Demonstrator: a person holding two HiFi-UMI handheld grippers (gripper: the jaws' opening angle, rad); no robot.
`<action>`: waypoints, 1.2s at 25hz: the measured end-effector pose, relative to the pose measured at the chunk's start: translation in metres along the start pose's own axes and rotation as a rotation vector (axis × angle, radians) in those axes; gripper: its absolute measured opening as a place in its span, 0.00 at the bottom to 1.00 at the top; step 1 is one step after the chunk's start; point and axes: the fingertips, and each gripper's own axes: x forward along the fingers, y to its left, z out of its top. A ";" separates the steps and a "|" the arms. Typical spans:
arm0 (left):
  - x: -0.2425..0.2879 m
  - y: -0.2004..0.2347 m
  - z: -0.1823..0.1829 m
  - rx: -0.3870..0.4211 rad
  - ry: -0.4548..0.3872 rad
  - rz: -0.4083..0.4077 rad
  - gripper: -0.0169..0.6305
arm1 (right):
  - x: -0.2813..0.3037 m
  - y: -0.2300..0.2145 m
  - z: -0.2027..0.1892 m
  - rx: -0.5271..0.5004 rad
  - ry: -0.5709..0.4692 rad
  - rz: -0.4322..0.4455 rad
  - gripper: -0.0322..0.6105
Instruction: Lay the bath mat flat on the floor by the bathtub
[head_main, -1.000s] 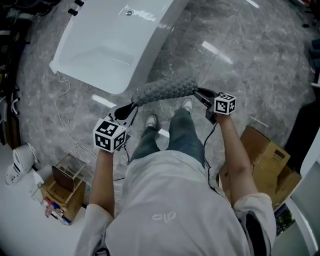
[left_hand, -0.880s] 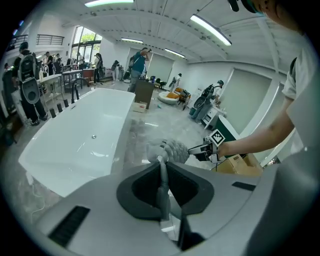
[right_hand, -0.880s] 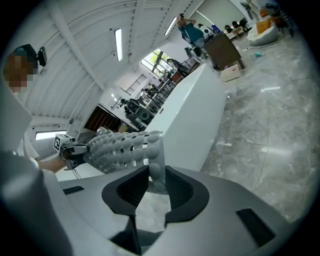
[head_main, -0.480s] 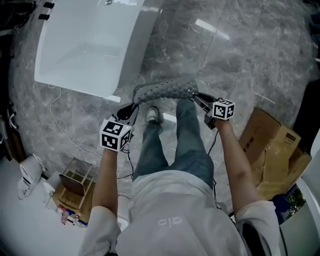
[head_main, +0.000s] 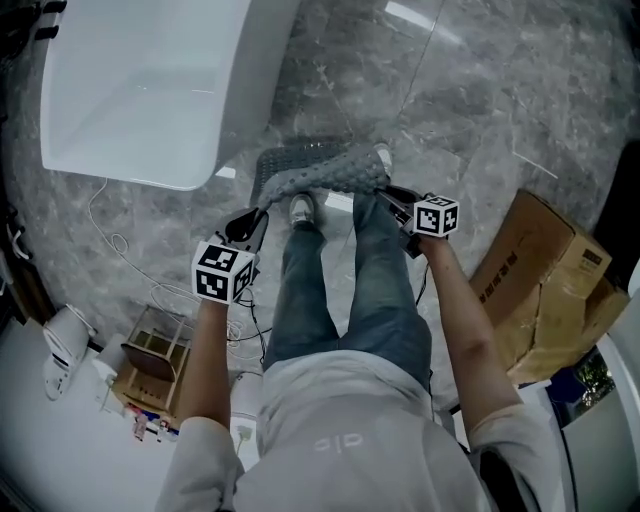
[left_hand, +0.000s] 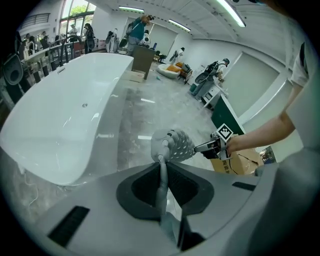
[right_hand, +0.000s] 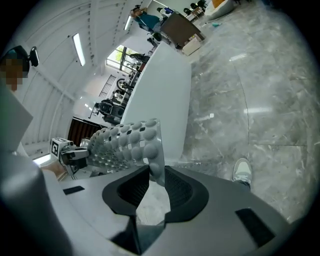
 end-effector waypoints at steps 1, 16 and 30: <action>0.005 0.004 -0.001 0.007 0.008 0.006 0.10 | 0.003 -0.005 0.000 0.000 -0.004 -0.008 0.24; 0.130 0.080 0.066 0.087 0.018 0.217 0.11 | 0.052 -0.096 0.082 -0.042 -0.112 -0.058 0.23; 0.237 0.144 0.143 0.138 -0.044 0.416 0.12 | 0.090 -0.164 0.181 -0.069 -0.236 -0.046 0.19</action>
